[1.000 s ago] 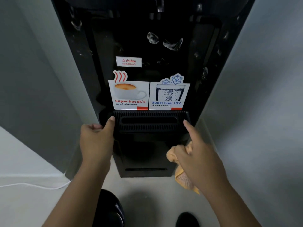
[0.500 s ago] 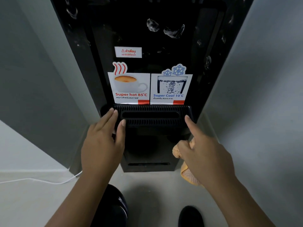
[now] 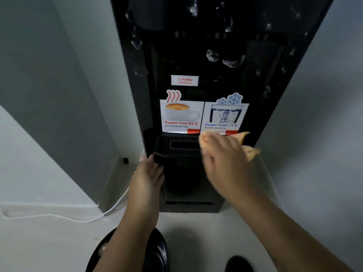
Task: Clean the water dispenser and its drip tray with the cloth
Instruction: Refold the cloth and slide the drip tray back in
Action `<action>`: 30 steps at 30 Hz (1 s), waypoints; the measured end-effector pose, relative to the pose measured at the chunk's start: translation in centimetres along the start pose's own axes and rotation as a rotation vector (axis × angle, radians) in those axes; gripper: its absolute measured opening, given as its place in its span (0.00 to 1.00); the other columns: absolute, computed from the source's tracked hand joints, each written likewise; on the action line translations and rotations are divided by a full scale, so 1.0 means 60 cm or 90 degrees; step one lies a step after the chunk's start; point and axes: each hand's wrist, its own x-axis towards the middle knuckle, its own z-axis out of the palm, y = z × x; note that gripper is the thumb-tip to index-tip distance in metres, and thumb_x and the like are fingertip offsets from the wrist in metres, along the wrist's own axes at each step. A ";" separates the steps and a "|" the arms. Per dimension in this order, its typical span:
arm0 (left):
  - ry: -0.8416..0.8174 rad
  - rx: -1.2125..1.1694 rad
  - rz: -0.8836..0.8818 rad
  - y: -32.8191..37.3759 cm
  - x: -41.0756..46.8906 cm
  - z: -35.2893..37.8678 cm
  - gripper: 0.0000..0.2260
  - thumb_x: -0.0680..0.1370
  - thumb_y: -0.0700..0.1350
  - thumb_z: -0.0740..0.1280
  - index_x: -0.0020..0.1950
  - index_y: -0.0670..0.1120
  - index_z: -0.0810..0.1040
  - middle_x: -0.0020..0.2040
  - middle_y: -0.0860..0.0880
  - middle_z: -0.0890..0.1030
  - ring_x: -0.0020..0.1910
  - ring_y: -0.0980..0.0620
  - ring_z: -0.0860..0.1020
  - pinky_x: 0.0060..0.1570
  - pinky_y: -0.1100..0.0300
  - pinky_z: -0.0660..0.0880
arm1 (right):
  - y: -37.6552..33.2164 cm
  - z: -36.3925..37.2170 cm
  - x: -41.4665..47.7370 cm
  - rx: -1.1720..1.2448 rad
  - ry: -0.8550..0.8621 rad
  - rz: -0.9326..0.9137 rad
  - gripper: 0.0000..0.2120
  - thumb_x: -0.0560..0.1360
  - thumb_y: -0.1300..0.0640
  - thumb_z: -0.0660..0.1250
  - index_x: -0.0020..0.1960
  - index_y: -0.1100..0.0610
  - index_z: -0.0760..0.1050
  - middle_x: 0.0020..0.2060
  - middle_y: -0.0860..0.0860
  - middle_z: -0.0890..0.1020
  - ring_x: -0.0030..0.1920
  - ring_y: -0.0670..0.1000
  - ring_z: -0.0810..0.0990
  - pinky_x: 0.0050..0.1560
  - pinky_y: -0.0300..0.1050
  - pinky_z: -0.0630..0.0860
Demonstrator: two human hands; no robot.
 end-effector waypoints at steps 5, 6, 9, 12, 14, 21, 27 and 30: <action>-0.021 -0.300 -0.103 0.000 0.011 -0.019 0.30 0.83 0.60 0.51 0.74 0.39 0.67 0.71 0.38 0.72 0.69 0.42 0.72 0.71 0.48 0.65 | -0.093 0.029 0.059 0.154 -0.208 -0.242 0.17 0.82 0.51 0.57 0.70 0.49 0.72 0.69 0.44 0.74 0.68 0.48 0.71 0.70 0.47 0.64; -0.016 -0.331 -0.116 -0.001 0.010 -0.018 0.30 0.83 0.60 0.52 0.73 0.38 0.67 0.71 0.38 0.72 0.68 0.41 0.73 0.71 0.47 0.66 | -0.070 0.020 0.059 0.157 -0.227 -0.274 0.18 0.82 0.50 0.58 0.71 0.47 0.71 0.69 0.41 0.73 0.69 0.45 0.71 0.70 0.45 0.65; -0.030 -0.374 -0.140 -0.001 0.008 -0.015 0.26 0.84 0.58 0.53 0.69 0.38 0.70 0.66 0.37 0.76 0.67 0.38 0.73 0.71 0.46 0.66 | 0.049 -0.027 0.015 0.128 -0.171 -0.199 0.16 0.81 0.50 0.57 0.67 0.43 0.74 0.65 0.37 0.75 0.67 0.45 0.73 0.66 0.40 0.66; -0.025 -0.355 -0.139 -0.001 0.017 -0.016 0.21 0.84 0.54 0.54 0.61 0.39 0.75 0.58 0.38 0.81 0.60 0.39 0.78 0.69 0.46 0.69 | 0.058 -0.010 0.000 0.031 -0.052 -0.085 0.22 0.79 0.47 0.51 0.65 0.53 0.76 0.63 0.49 0.78 0.64 0.55 0.75 0.64 0.48 0.69; 0.001 -0.343 -0.142 0.002 0.018 -0.014 0.19 0.84 0.54 0.56 0.58 0.39 0.75 0.55 0.38 0.79 0.56 0.40 0.79 0.67 0.46 0.71 | -0.016 0.033 0.026 0.016 -0.063 -0.123 0.20 0.79 0.49 0.52 0.66 0.52 0.74 0.63 0.49 0.78 0.63 0.53 0.75 0.61 0.51 0.72; -0.018 -0.248 -0.112 0.004 0.014 0.002 0.14 0.83 0.50 0.61 0.63 0.44 0.77 0.56 0.43 0.84 0.54 0.47 0.84 0.59 0.53 0.77 | 0.078 -0.012 -0.018 -0.009 -0.127 -0.109 0.22 0.79 0.48 0.53 0.71 0.50 0.70 0.70 0.52 0.72 0.70 0.54 0.70 0.67 0.50 0.66; -0.015 -0.265 -0.078 -0.016 0.027 0.008 0.16 0.83 0.52 0.61 0.63 0.42 0.77 0.54 0.42 0.84 0.51 0.48 0.84 0.49 0.57 0.81 | -0.066 0.050 0.032 -0.061 -0.016 -0.015 0.21 0.70 0.57 0.56 0.61 0.51 0.75 0.56 0.52 0.77 0.58 0.56 0.73 0.55 0.52 0.71; -0.013 -0.320 -0.095 -0.026 0.030 0.003 0.13 0.84 0.50 0.59 0.55 0.43 0.78 0.49 0.42 0.85 0.49 0.48 0.85 0.48 0.56 0.83 | -0.089 0.052 0.040 0.001 -0.092 -0.208 0.20 0.77 0.53 0.56 0.67 0.49 0.73 0.65 0.50 0.75 0.64 0.53 0.72 0.64 0.56 0.69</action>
